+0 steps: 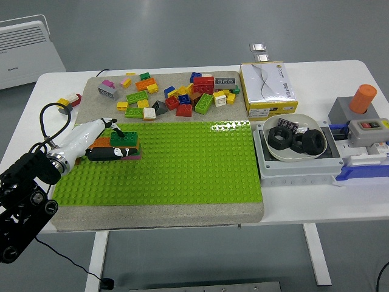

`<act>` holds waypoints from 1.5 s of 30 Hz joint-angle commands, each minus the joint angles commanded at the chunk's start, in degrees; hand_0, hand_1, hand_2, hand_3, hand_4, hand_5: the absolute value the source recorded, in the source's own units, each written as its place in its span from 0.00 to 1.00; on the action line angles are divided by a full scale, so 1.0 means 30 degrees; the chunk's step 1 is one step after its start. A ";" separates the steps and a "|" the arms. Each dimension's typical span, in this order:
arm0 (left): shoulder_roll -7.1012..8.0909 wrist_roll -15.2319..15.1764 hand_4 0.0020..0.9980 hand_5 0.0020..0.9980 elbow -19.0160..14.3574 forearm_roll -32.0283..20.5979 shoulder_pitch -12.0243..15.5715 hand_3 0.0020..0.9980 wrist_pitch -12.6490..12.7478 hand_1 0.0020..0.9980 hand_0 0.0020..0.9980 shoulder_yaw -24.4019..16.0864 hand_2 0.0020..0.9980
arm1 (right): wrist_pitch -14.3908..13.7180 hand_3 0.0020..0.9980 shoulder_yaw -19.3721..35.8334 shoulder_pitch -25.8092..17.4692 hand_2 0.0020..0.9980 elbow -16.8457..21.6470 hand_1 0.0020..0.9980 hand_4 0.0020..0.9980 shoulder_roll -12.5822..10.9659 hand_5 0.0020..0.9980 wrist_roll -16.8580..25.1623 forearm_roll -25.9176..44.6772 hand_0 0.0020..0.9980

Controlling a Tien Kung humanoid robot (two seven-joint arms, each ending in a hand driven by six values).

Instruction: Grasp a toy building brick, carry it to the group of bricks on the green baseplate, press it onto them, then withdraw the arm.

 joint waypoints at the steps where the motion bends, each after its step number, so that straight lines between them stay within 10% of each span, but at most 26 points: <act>1: -0.0035 -0.0013 1.00 0.68 0.0006 -0.0011 0.0024 0.62 0.0011 0.92 0.92 -0.0035 0.92 | -0.0001 0.74 -0.0002 -0.0003 0.64 0.0000 0.66 0.94 0.0001 1.00 0.0000 0.0006 0.70; 27: -0.0346 -0.0058 1.00 0.67 -0.1503 0.0633 0.0922 0.61 0.0174 0.92 0.92 -0.1862 0.92 | 0.0087 0.74 0.0731 -0.0180 0.64 0.0000 0.65 0.94 0.0037 1.00 -0.0016 -0.0766 0.70; 33: -0.0928 0.0088 1.00 0.66 -0.3587 0.1043 0.2617 0.61 0.0406 0.92 0.92 -0.4287 0.91 | 0.0312 0.74 0.1722 -0.0202 0.64 0.0000 0.66 0.94 0.0173 1.00 0.0130 -0.1814 0.70; 34: -0.1070 0.0122 0.90 0.42 -0.3930 0.0793 0.2958 0.62 0.0471 0.90 0.91 -0.4731 0.91 | 0.0372 0.75 0.1915 -0.0220 0.65 0.0000 0.66 0.94 0.0205 1.00 0.0179 -0.1990 0.70; 39: -0.2022 -0.0197 0.90 0.42 -0.5615 -0.1334 0.4824 0.62 0.1069 0.90 0.91 -0.7285 0.91 | 0.0714 0.75 0.2727 -0.0361 0.65 0.0000 0.66 0.94 0.0358 1.00 0.0522 -0.2681 0.70; 45: -0.2784 -0.0887 0.86 0.34 -0.5212 -0.2701 0.5664 0.63 0.1690 0.87 0.88 -1.0031 0.88 | 0.0796 0.75 0.2536 -0.0413 0.66 0.0000 0.66 0.92 0.0516 1.00 0.0679 -0.2561 0.69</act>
